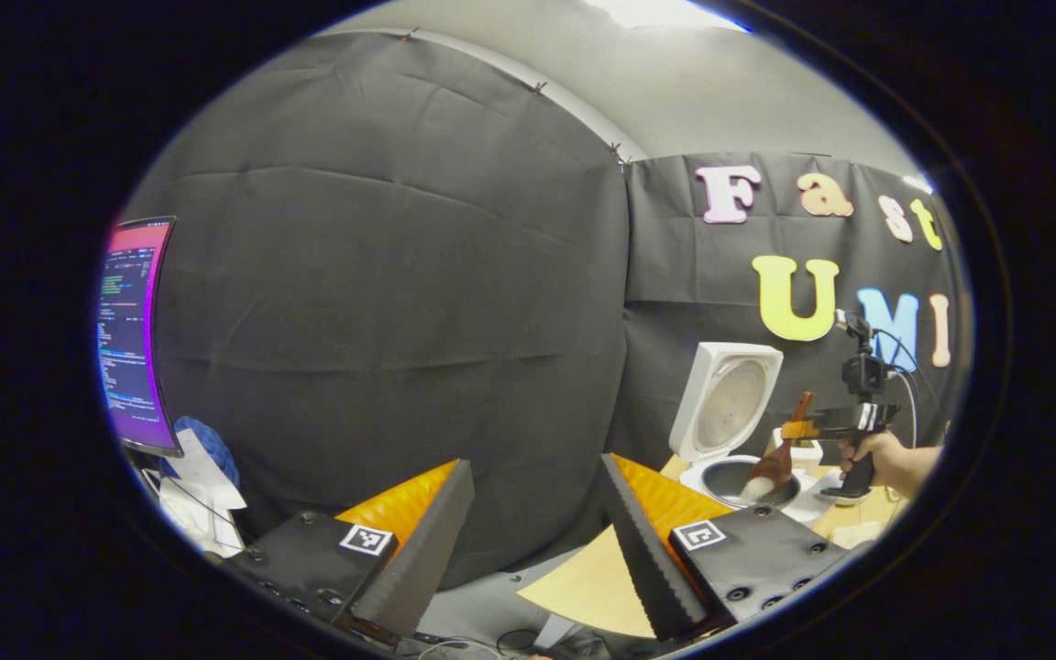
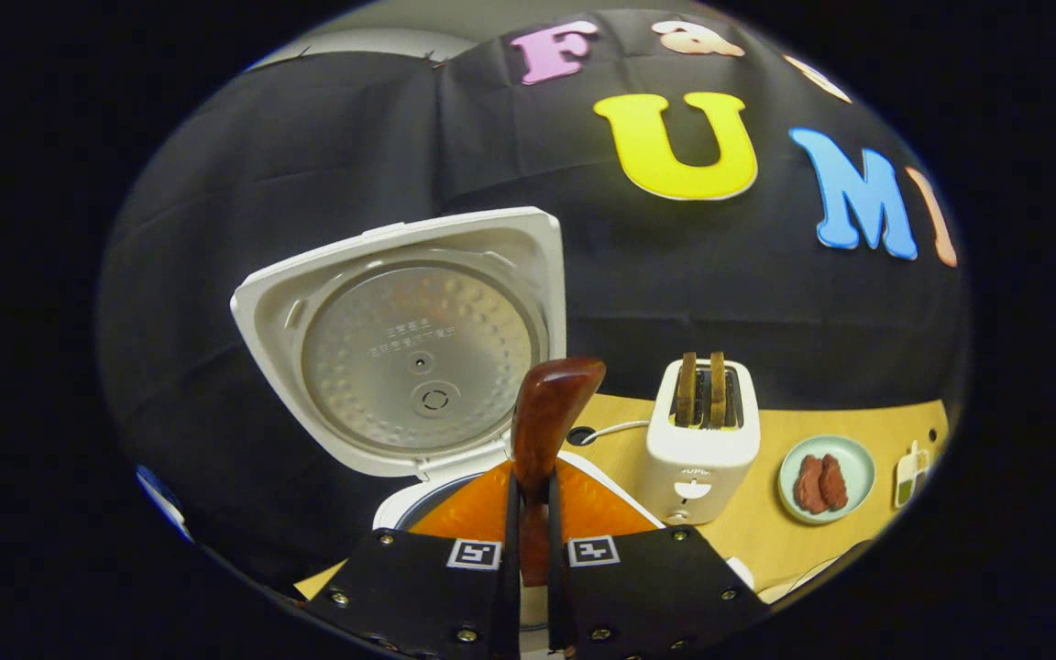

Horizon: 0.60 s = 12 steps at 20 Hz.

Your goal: Close the left gripper, press the button to open the rice cooker; take a wooden spoon from the chopstick holder with the right hand, scoop a spoonful of rice and pour it into the rice cooker, then put the wooden spoon back into the chopstick holder.

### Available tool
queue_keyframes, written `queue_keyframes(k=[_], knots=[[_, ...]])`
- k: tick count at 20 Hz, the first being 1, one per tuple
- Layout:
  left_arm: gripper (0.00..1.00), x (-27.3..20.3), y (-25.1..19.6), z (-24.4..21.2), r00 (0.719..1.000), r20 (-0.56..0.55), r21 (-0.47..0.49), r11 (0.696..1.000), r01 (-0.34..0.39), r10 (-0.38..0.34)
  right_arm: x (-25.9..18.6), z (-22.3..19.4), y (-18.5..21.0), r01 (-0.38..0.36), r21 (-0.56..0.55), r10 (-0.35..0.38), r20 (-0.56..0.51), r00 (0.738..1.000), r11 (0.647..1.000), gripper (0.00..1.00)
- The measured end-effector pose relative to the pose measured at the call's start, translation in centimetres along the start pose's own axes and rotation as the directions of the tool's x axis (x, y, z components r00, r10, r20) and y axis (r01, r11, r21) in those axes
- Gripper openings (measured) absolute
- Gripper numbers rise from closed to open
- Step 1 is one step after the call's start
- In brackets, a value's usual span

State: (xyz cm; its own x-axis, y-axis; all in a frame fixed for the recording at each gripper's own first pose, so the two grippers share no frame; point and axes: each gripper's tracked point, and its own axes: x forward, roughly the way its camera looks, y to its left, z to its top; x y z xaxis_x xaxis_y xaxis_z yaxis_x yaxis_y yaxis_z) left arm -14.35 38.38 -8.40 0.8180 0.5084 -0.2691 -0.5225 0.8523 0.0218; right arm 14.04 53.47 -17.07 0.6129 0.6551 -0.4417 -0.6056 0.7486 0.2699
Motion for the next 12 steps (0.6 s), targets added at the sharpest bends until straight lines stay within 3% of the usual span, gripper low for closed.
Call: queue_keyframes(k=[5, 10, 12], knots=[[0.99, -0.1, -0.1, 0.0, 1.000, 0.002, -0.005, 1.000, 0.004, -0.004, -0.4, 0.4, 0.6, 0.031, -0.211, -0.023, 0.042, 0.999, 0.977, 0.12], [0.96, 0.1, -0.4, 0.1, 1.000, 0.006, -0.003, 1.000, 0.016, -0.016, -1.6, 1.2, 0.6, 0.098, -0.449, -0.049, 0.118, 0.992, 0.888, 0.12], [0.95, 0.1, -0.7, 0.2, 1.000, 0.007, -0.004, 1.000, 0.023, -0.023, -2.1, 1.4, 0.8, 0.113, -0.496, -0.049, 0.140, 0.989, 0.861, 0.12]])
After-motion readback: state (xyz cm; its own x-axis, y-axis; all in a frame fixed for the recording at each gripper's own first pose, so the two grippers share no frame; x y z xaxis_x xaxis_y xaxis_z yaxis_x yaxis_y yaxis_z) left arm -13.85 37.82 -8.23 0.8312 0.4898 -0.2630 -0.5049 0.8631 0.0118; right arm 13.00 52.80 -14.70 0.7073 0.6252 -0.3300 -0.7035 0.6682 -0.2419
